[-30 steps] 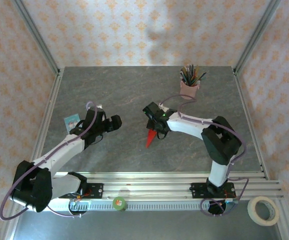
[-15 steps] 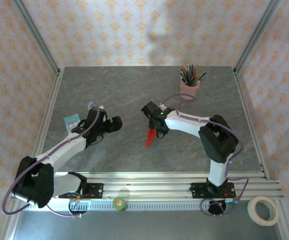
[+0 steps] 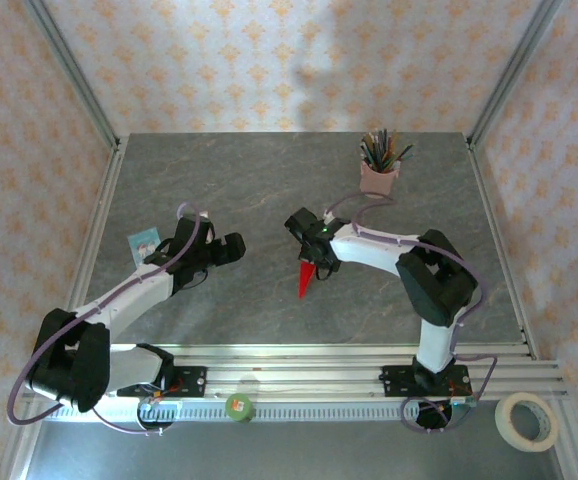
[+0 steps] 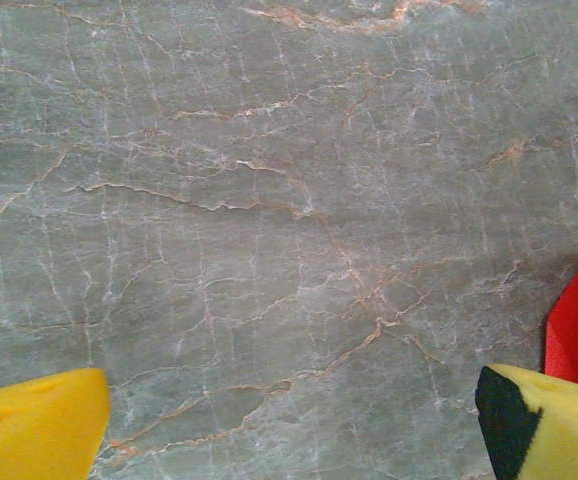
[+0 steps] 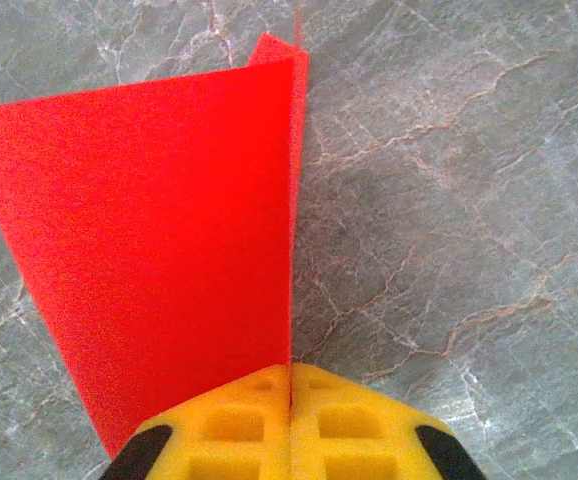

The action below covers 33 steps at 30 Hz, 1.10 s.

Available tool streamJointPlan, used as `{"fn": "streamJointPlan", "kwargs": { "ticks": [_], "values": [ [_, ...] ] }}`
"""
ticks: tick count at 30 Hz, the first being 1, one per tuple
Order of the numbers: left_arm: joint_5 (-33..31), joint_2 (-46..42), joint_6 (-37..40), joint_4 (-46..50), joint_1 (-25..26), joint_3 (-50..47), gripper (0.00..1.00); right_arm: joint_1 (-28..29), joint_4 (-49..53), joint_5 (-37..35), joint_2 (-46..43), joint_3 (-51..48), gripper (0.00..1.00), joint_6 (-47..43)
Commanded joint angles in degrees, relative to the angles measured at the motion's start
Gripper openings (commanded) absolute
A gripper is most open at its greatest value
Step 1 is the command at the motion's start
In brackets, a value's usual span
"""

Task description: Fold a paper plane with a square sheet of paper (pick it up from the middle)

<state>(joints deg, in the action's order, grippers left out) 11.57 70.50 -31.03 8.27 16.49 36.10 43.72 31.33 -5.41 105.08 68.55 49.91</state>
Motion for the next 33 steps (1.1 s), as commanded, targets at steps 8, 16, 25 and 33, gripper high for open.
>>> {"fn": "streamJointPlan", "kwargs": {
  "ticks": [8, 16, 25, 33],
  "values": [
    [6.30, -0.61, -7.96, -6.92, -4.97, -0.45, 0.96, -0.35, -10.98, 3.23, -7.03, 3.21, 0.00, -11.17],
    [12.90, 0.35, -12.08, -13.65, -6.63, -1.08, 0.96, -3.68, -35.04, 23.45, -8.92, -7.18, 0.00, -14.15],
    [18.75, 5.87, -14.00, -19.30, -4.16, -3.36, 0.93, -7.61, -50.82, 32.51, -7.45, -20.31, 0.00, -11.55],
    [17.87, 13.93, -14.23, -19.34, 3.40, 0.10, 0.87, -10.03, -52.28, 31.67, -7.47, -26.46, 0.00, -11.86]
  ]
}}
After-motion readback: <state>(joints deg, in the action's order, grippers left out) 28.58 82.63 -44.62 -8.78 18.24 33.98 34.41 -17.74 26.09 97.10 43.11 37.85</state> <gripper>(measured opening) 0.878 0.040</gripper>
